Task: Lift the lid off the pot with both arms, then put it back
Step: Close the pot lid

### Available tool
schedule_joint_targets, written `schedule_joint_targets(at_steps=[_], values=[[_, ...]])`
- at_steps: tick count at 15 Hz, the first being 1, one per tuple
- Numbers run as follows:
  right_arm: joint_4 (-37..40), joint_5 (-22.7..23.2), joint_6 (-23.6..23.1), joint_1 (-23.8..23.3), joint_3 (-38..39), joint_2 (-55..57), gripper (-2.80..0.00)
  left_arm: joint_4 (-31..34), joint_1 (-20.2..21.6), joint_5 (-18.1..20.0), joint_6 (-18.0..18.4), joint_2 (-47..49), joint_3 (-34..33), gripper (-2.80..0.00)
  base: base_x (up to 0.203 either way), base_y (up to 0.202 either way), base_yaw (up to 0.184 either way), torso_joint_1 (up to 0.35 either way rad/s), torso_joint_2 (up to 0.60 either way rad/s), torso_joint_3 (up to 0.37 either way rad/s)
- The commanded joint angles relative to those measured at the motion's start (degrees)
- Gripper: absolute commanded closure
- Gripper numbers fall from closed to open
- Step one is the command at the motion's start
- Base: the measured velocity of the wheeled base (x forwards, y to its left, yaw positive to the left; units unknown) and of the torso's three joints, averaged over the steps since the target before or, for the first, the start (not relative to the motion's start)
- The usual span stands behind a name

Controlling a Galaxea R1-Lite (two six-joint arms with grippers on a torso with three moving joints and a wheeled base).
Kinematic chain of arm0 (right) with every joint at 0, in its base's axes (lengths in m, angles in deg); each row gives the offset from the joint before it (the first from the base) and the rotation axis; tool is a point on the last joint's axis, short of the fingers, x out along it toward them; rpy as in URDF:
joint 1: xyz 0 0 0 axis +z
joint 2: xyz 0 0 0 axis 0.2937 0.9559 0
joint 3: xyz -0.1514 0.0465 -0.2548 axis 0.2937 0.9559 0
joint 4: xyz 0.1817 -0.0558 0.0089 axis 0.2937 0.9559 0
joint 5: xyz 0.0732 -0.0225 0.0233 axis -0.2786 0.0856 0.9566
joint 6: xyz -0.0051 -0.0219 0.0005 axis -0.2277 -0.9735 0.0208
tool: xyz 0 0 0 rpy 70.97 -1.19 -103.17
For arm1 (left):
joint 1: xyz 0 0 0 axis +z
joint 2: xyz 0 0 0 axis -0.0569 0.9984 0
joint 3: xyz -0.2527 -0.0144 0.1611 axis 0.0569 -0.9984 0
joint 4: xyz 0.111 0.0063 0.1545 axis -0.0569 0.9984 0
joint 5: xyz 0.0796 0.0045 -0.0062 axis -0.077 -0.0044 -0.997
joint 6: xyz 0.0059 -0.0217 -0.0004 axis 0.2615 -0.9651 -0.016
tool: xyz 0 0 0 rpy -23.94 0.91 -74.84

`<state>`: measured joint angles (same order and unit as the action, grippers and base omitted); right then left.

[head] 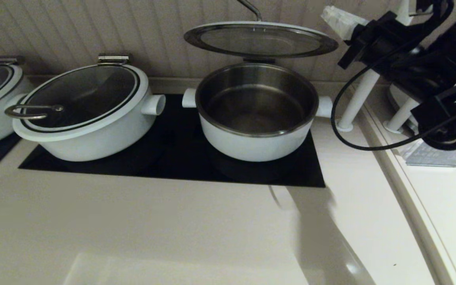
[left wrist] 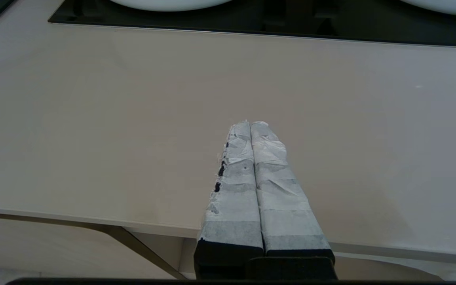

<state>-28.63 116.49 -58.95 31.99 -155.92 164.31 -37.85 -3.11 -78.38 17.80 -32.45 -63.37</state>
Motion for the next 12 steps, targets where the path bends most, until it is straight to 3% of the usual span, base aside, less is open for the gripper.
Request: schedule_joint_targets(at_steps=[1,12], values=[[-0.54,0.18,-0.13,1.00,0.28,0.81,0.00,-0.03,0.02,-0.04,-0.03,-0.02,0.00,0.00,0.000,0.000,0.000,0.000,0.00,0.000],[-5.60,0.18,-1.36,3.72,9.70,0.30,0.00,-0.03,0.02,-0.04,-0.03,-0.02,0.00,0.00,0.000,0.000,0.000,0.000,0.00,0.000]])
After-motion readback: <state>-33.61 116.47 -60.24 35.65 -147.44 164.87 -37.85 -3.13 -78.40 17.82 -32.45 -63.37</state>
